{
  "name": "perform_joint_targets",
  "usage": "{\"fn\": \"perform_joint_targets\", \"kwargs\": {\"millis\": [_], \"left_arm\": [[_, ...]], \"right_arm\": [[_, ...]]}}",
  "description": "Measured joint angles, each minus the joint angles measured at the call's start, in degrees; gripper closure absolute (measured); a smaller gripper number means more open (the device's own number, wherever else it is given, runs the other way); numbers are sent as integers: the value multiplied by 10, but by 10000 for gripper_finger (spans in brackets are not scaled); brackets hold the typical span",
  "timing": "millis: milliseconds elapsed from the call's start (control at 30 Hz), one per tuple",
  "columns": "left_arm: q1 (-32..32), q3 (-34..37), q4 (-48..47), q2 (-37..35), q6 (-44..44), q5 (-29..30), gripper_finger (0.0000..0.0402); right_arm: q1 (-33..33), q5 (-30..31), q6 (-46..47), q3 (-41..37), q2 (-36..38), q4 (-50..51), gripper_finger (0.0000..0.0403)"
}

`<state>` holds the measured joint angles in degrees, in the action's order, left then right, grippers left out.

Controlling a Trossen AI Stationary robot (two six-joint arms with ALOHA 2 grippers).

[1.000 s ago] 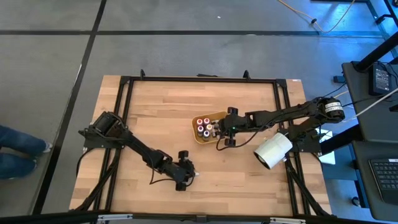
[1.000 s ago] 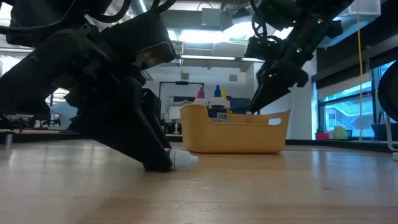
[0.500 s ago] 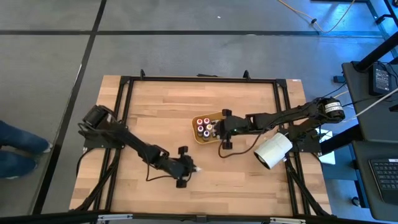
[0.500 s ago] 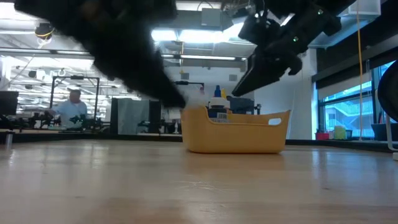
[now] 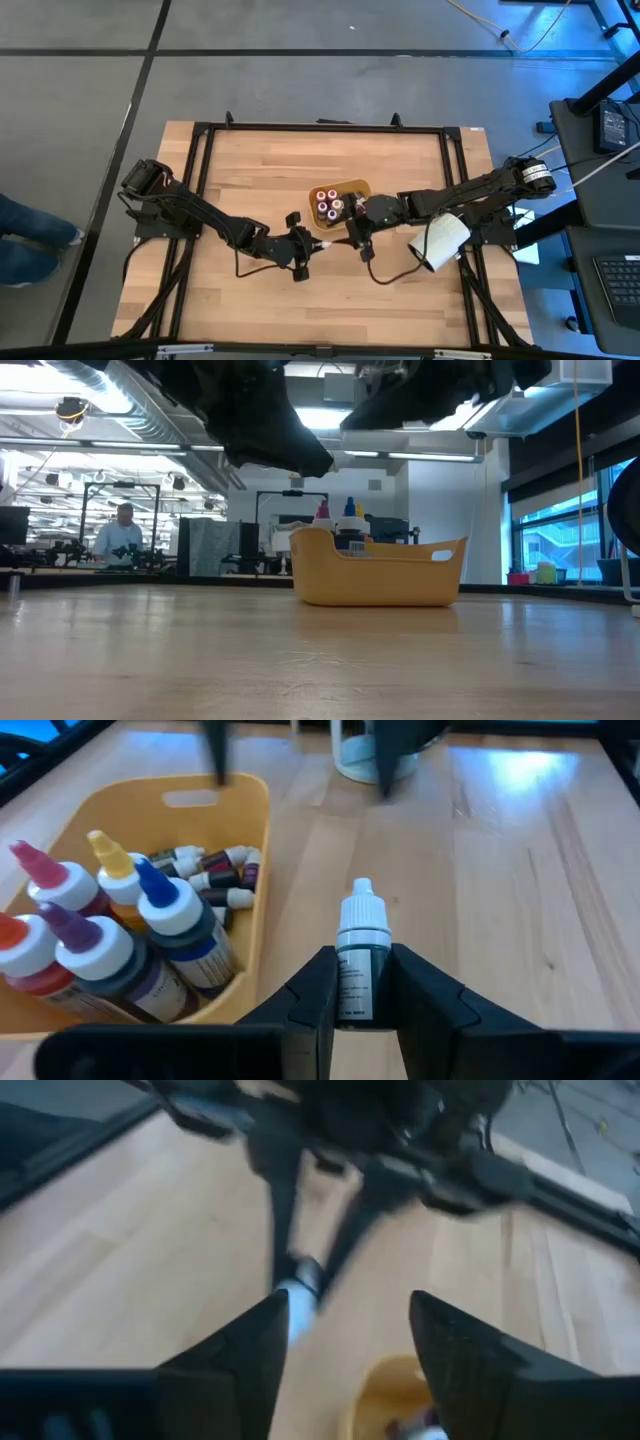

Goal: Pick & Place food coloring
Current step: Put the small black food coloring bottle into the yellow bin

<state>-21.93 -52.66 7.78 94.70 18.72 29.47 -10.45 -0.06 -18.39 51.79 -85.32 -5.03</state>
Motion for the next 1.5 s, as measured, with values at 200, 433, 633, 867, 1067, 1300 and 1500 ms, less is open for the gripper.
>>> {"fn": "perform_joint_targets", "kwargs": {"millis": [200, 433, 633, 867, 1067, 1300, 1500], "left_arm": [[8, 0, 47, 0, 0, -5, 319], [7, 0, 91, -1, 0, -6, 323], [7, 0, 119, -1, 0, -6, 316], [7, 0, 132, -1, -21, -7, 320], [7, 0, 130, -1, -34, -7, 310], [7, 1, 126, -1, -35, -7, 304], [7, 0, 120, -1, -18, -2, 292]], "right_arm": [[-19, -1, 1, 3, 0, 7, 162], [-30, 6, 6, 3, 0, 6, 164], [-29, 10, 18, 3, 0, 6, 204], [-30, 2, 17, 3, 0, 8, 273], [-30, -3, 14, 3, 0, 9, 330], [-29, -2, 16, 2, 0, 9, 344], [-29, 2, 22, 2, 0, 12, 344]]}}
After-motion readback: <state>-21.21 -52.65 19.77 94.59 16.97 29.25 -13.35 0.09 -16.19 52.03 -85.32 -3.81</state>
